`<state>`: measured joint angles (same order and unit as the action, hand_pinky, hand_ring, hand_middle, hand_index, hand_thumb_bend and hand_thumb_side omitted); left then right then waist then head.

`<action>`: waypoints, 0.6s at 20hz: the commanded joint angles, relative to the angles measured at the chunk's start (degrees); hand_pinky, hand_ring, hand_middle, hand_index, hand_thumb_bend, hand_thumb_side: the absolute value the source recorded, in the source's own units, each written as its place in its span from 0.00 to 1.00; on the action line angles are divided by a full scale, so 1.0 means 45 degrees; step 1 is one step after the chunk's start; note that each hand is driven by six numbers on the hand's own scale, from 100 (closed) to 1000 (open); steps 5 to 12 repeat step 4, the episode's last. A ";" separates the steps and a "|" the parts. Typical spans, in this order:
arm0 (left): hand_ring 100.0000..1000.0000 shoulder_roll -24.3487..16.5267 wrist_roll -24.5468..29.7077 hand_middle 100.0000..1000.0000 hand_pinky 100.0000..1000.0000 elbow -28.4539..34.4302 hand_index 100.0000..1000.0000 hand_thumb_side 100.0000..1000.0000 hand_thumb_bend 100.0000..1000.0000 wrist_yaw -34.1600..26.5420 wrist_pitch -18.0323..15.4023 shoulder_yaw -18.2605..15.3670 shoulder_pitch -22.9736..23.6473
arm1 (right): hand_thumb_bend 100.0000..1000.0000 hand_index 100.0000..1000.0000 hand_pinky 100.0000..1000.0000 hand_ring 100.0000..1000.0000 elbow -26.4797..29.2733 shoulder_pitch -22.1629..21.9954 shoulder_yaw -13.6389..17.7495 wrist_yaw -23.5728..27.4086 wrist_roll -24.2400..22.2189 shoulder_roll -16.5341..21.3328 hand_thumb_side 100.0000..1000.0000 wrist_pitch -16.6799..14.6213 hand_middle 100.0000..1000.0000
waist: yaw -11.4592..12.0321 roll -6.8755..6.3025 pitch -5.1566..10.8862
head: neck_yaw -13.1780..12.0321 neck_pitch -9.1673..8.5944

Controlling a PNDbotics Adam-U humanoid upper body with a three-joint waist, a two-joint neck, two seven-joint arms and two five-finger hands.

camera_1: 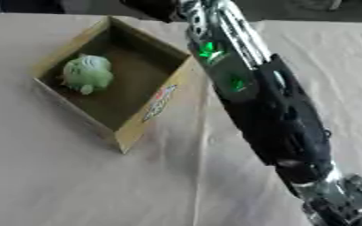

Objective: Pick up objects on the table and place them in the box.

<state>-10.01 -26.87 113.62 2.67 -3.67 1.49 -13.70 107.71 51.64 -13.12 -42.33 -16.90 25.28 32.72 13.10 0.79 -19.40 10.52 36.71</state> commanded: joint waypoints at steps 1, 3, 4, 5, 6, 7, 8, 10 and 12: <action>0.56 -0.0156 -0.0057 0.67 0.23 0.0215 0.74 0.69 0.00 0.0038 -0.0023 -0.0128 -0.0064 | 0.15 0.97 0.93 0.94 0.1371 -0.0251 0.0492 0.1004 0.0518 0.0837 0.95 -0.0046 0.76 | -0.0052 -0.0087 0.0273 | -0.0123 0.0045; 0.56 -0.0165 -0.0067 0.67 0.23 0.0215 0.74 0.69 0.00 0.0048 -0.0029 -0.0138 -0.0065 | 0.15 0.97 0.93 0.94 0.1491 -0.0545 0.0646 0.1579 0.1139 0.1073 0.95 -0.0356 0.76 | -0.0089 -0.0110 0.0279 | -0.0151 0.0044; 0.56 -0.0171 -0.0073 0.67 0.23 0.0215 0.74 0.69 0.00 0.0052 -0.0030 -0.0145 -0.0061 | 0.12 0.97 0.91 0.93 0.1511 -0.0660 0.0702 0.1813 0.1439 0.1181 0.95 -0.0486 0.76 | -0.0119 -0.0121 0.0283 | -0.0182 0.0048; 0.56 -0.0171 -0.0073 0.67 0.23 0.0215 0.74 0.69 0.00 0.0052 -0.0030 -0.0145 -0.0061 | 0.12 0.97 0.91 0.93 0.1511 -0.0660 0.0702 0.1813 0.1439 0.1181 0.95 -0.0486 0.76 | -0.0119 -0.0121 0.0283 | -0.0182 0.0048; 0.56 -0.0171 -0.0073 0.67 0.23 0.0215 0.74 0.69 0.00 0.0052 -0.0030 -0.0145 -0.0061 | 0.12 0.97 0.91 0.93 0.1511 -0.0660 0.0702 0.1813 0.1439 0.1181 0.95 -0.0486 0.76 | -0.0119 -0.0121 0.0283 | -0.0182 0.0048; 0.56 -0.0171 -0.0073 0.67 0.23 0.0215 0.74 0.69 0.00 0.0052 -0.0030 -0.0145 -0.0061 | 0.12 0.97 0.91 0.93 0.1511 -0.0660 0.0702 0.1813 0.1439 0.1181 0.95 -0.0486 0.76 | -0.0119 -0.0121 0.0283 | -0.0182 0.0048; 0.56 -0.0171 -0.0073 0.67 0.23 0.0215 0.74 0.69 0.00 0.0052 -0.0030 -0.0145 -0.0061 | 0.12 0.97 0.91 0.93 0.1511 -0.0660 0.0702 0.1813 0.1439 0.1181 0.95 -0.0486 0.76 | -0.0119 -0.0121 0.0283 | -0.0182 0.0048; 0.56 -0.0171 -0.0073 0.67 0.23 0.0215 0.74 0.69 0.00 0.0052 -0.0030 -0.0145 -0.0061 | 0.12 0.97 0.91 0.93 0.1511 -0.0660 0.0702 0.1813 0.1439 0.1181 0.95 -0.0486 0.76 | -0.0119 -0.0121 0.0283 | -0.0182 0.0048; 0.56 -0.0171 -0.0073 0.67 0.23 0.0215 0.74 0.69 0.00 0.0052 -0.0030 -0.0145 -0.0061 | 0.12 0.97 0.91 0.93 0.1511 -0.0660 0.0702 0.1813 0.1439 0.1181 0.95 -0.0486 0.76 | -0.0119 -0.0121 0.0283 | -0.0182 0.0048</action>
